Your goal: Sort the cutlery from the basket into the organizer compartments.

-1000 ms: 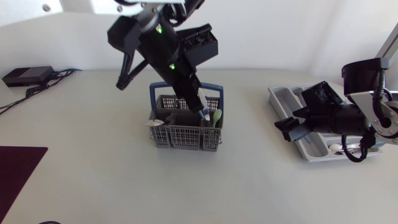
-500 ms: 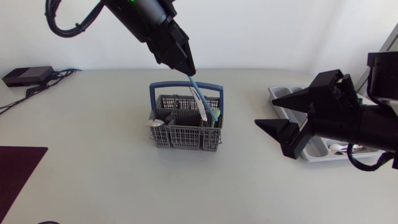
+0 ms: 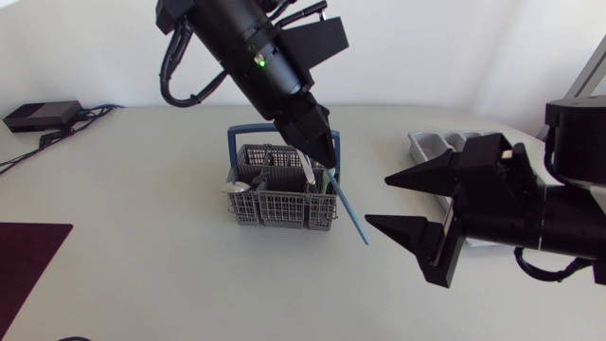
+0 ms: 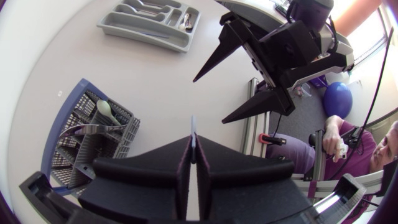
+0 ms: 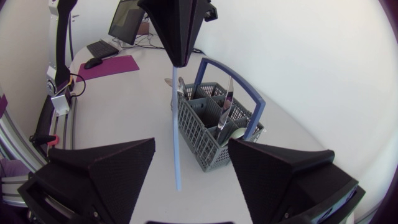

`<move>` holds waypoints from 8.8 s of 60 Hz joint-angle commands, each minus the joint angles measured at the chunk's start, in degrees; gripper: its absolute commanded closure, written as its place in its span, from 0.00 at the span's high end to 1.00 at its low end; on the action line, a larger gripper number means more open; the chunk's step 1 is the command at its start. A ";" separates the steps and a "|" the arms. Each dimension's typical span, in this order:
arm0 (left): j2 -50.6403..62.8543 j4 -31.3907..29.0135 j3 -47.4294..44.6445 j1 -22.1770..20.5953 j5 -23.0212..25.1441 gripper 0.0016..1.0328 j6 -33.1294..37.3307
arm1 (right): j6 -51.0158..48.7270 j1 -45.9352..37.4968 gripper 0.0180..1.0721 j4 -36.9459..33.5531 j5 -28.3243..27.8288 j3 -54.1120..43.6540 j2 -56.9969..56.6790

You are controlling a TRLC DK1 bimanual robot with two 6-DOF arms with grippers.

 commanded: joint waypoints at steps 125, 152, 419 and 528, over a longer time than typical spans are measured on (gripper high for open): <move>-13.40 34.55 -24.44 9.96 -6.03 0.69 -11.01 | -8.94 -28.86 0.05 1.38 0.63 -0.96 14.98; -15.07 49.32 -40.44 9.43 -12.45 0.69 -10.92 | -3.14 -39.93 0.05 6.12 8.01 15.82 43.02; -20.87 119.90 -87.81 10.75 -25.81 0.06 59.83 | 0.55 -8.73 0.84 5.86 21.46 3.70 30.01; -17.44 36.93 -33.67 -7.10 -35.21 0.03 85.85 | -6.31 -12.51 0.84 10.69 13.46 -6.85 25.70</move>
